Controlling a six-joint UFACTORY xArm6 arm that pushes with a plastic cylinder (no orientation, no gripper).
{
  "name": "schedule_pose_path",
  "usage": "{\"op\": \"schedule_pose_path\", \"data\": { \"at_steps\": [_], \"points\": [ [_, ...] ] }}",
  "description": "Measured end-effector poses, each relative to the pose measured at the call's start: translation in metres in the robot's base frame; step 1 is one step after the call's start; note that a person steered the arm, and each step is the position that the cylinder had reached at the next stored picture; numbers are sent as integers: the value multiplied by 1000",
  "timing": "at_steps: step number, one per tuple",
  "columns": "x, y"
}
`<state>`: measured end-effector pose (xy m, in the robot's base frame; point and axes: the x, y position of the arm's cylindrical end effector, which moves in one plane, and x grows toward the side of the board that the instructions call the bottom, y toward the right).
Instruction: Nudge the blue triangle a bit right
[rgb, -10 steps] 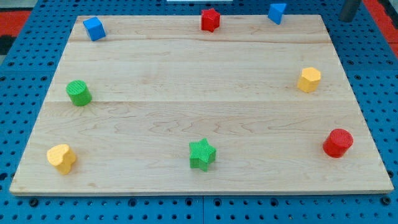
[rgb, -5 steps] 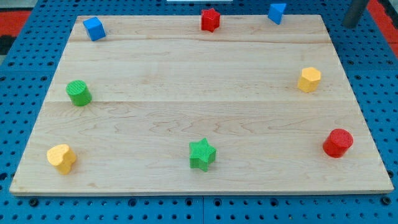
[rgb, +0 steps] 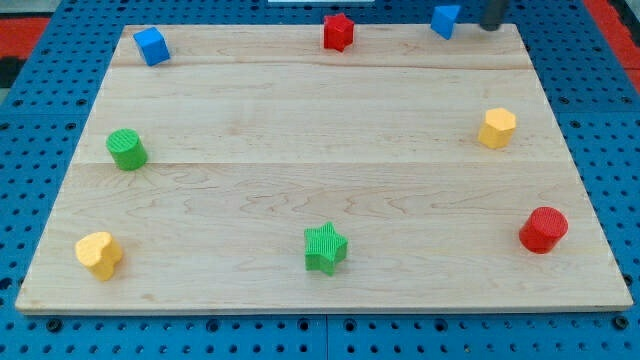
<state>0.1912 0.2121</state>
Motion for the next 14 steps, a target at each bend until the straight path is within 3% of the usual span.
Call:
{"op": "schedule_pose_path", "data": {
  "at_steps": [3, 4, 5, 7, 9, 10, 11, 13, 14],
  "points": [
    [83, -54],
    [134, -41],
    [146, -11],
    [122, 66],
    [32, 120],
    [2, 111],
    [42, 56],
    [55, -81],
    [49, -81]
  ]
}}
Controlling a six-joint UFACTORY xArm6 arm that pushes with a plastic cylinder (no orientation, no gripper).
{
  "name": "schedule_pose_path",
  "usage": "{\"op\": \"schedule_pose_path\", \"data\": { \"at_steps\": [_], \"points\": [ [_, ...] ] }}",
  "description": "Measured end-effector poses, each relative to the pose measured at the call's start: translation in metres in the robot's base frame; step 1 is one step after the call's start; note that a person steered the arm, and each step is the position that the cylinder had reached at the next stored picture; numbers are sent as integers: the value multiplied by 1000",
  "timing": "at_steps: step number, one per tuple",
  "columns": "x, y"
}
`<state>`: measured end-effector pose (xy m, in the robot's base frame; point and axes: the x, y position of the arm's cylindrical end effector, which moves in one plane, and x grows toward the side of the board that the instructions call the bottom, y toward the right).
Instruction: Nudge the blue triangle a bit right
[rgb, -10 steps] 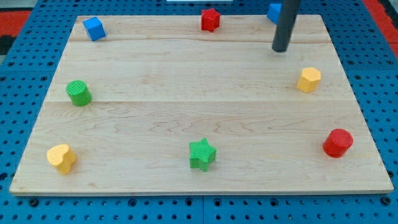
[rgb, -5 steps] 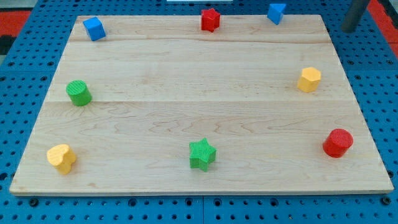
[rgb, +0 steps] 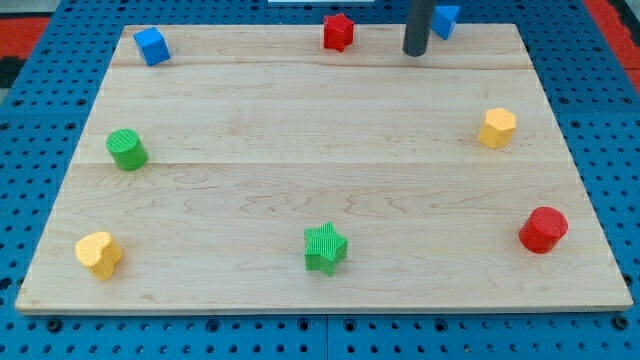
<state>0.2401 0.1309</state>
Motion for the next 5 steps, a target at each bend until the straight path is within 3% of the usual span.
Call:
{"op": "schedule_pose_path", "data": {
  "at_steps": [2, 3, 5],
  "points": [
    [-48, -5],
    [-48, -6],
    [-48, 69]
  ]
}}
